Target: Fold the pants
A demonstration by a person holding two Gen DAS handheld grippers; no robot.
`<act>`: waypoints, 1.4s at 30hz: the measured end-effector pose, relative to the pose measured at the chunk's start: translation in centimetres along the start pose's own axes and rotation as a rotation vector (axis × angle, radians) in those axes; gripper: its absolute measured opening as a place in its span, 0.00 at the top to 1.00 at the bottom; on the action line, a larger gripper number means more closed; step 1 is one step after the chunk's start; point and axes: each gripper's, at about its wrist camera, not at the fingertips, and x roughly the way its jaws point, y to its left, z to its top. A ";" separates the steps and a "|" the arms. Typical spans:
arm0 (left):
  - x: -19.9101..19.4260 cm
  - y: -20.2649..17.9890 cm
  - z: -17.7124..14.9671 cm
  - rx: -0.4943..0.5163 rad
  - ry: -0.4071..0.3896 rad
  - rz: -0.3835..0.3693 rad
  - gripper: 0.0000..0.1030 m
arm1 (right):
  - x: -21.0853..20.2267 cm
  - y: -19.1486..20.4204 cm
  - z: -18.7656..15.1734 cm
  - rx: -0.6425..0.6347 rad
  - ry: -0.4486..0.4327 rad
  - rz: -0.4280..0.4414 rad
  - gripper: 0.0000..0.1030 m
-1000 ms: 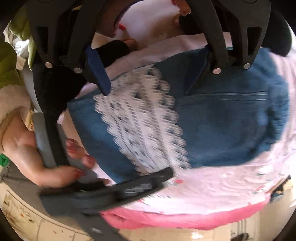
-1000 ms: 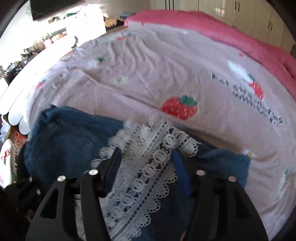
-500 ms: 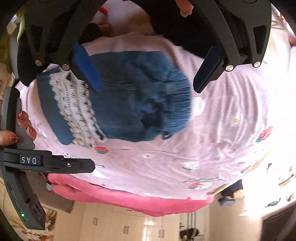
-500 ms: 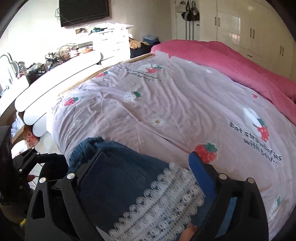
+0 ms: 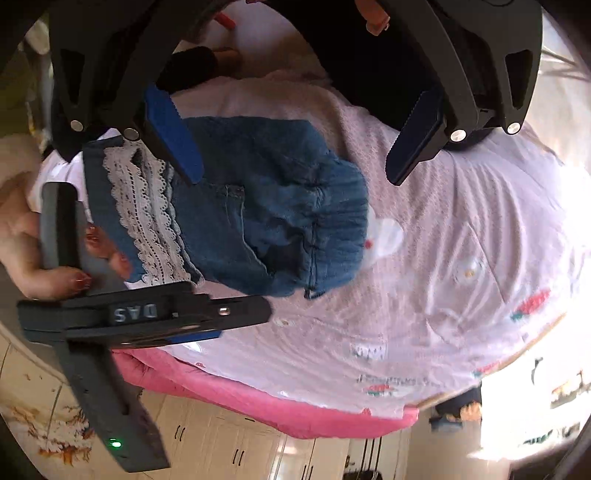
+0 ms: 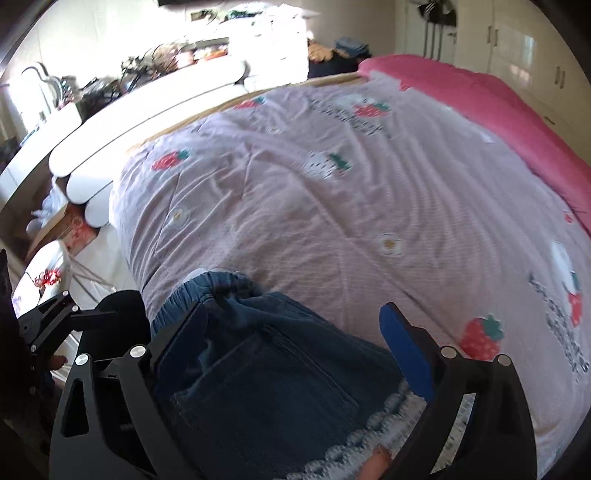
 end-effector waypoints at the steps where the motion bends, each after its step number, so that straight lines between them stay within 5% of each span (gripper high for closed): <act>1: 0.3 0.2 -0.2 -0.019 0.017 -0.027 0.09 | 0.6 0.0 0.1 0.000 0.013 0.009 0.09; 8: 2.3 0.3 -1.5 -0.096 0.092 -0.110 0.09 | 4.0 1.0 0.8 -0.038 0.101 0.110 0.12; 9: 2.4 0.3 -1.7 -0.104 0.095 -0.112 0.09 | 4.5 1.1 0.8 -0.046 0.120 0.124 0.18; 11: 2.6 0.5 -1.7 -0.128 0.097 -0.124 0.09 | 5.9 1.4 0.5 -0.038 0.175 0.173 0.57; 17: 3.5 2.2 -1.6 -0.209 0.101 -0.128 0.09 | 3.5 -0.2 -0.5 0.036 0.092 0.272 0.80; 24: 4.0 3.4 -0.6 -0.233 0.057 -0.214 0.10 | -1.6 -2.4 -1.5 0.084 -0.037 0.364 0.81; 28: 4.5 2.9 0.6 -0.258 0.044 -0.382 0.40 | -3.8 -3.8 -2.1 0.100 -0.096 0.377 0.81; 33: 4.8 0.0 2.4 -0.201 0.030 -0.483 0.65 | -6.4 -5.8 -3.5 0.109 -0.165 0.348 0.81; 42: 5.2 -7.4 5.1 -0.009 0.028 -0.437 0.68 | -10.1 -10.5 -7.7 0.169 -0.234 0.270 0.81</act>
